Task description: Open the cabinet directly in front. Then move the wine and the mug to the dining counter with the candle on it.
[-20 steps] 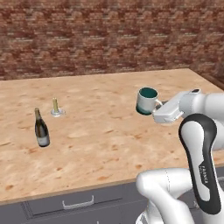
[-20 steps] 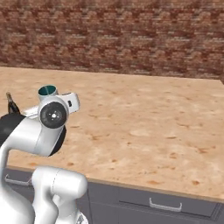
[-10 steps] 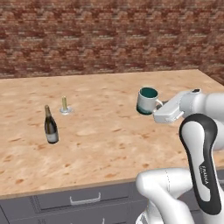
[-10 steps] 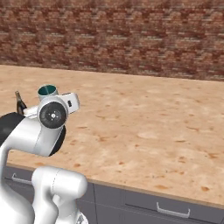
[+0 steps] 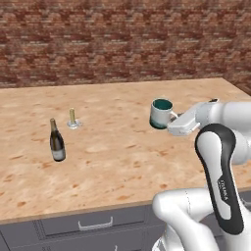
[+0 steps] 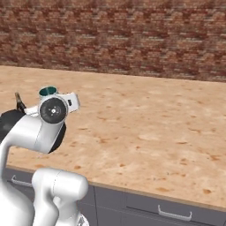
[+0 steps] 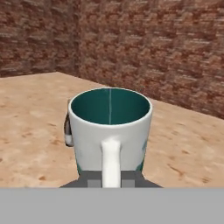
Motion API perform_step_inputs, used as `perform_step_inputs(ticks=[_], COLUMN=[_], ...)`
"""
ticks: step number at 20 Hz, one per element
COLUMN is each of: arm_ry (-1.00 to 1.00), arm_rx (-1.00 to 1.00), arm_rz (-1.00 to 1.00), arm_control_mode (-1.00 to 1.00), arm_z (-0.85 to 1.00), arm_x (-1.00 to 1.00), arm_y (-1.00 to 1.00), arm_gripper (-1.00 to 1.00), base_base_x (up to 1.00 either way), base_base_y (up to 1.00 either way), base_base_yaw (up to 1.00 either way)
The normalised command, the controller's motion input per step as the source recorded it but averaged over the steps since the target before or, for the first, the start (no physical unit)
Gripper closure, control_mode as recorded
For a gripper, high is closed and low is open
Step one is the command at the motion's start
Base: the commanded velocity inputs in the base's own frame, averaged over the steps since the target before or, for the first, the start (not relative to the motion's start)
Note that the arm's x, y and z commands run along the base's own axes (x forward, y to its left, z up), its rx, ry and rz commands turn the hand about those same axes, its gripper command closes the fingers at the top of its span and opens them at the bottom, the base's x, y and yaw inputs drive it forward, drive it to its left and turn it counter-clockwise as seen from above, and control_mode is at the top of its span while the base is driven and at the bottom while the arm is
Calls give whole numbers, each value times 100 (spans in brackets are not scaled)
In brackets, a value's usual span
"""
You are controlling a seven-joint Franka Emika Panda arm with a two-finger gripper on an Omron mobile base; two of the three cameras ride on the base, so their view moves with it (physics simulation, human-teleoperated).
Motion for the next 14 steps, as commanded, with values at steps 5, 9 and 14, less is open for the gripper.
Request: perform_step_inputs(ticks=[5, 9, 14], arm_ry=[39, 35, 10], arm_rx=[-8, -9, -3], arm_rz=[5, 11, 11], arm_control_mode=[-100, -100, -100], arm_z=[-21, -49, -55], arm_x=[67, 62, 41], arm_y=[38, 46, 30], arm_gripper=[100, 100, 100], base_base_x=[0, 0, 0], base_base_y=[0, 0, 0], base_base_yaw=[0, 0, 0])
